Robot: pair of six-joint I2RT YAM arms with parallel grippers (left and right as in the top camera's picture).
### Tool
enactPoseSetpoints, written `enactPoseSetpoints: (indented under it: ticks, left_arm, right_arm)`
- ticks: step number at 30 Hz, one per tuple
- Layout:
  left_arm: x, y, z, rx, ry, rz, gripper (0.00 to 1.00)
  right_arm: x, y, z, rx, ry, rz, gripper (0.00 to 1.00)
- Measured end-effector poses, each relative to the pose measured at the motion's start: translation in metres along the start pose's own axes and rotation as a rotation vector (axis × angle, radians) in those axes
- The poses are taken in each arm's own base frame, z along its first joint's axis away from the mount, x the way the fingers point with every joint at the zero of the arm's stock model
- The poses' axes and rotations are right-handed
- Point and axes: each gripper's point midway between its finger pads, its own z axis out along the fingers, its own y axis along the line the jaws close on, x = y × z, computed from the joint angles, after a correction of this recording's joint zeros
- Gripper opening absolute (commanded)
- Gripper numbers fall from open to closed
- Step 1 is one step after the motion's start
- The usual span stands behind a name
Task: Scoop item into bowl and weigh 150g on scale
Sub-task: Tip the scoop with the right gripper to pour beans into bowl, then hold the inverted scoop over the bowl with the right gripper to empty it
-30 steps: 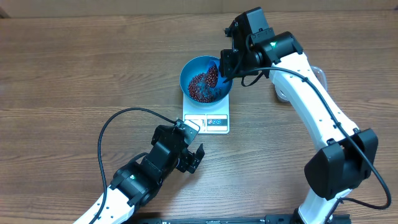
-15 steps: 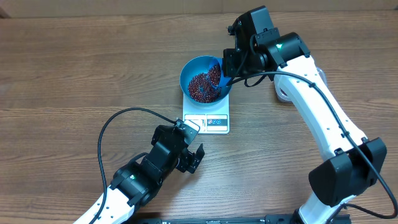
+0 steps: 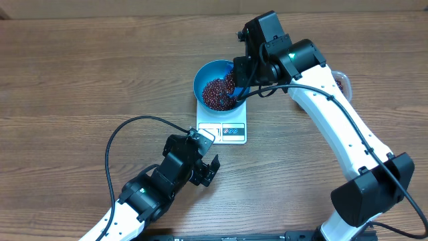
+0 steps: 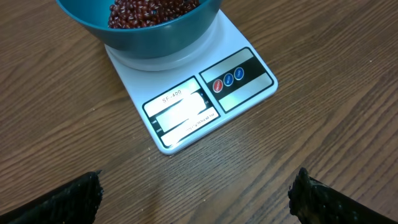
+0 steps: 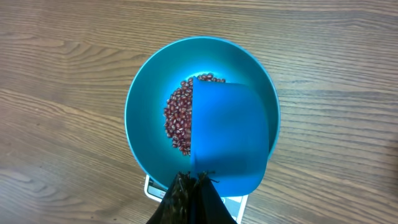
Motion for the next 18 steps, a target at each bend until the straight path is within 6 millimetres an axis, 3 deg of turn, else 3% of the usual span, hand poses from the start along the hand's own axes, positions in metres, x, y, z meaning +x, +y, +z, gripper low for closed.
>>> enactPoseSetpoints:
  ticks: [11,18]
  left_arm:
    - [0.0001,0.0,0.0,0.0,0.0,0.0,1.0]
    - [0.0,0.0,0.0,0.0,0.0,0.0,1.0]
  right_arm:
    - [0.0036,-0.0059,0.0001,0.044,0.008,-0.003,0.04]
    - [0.0072,0.0019,0.0014,0.084,0.001,-0.042,0.04]
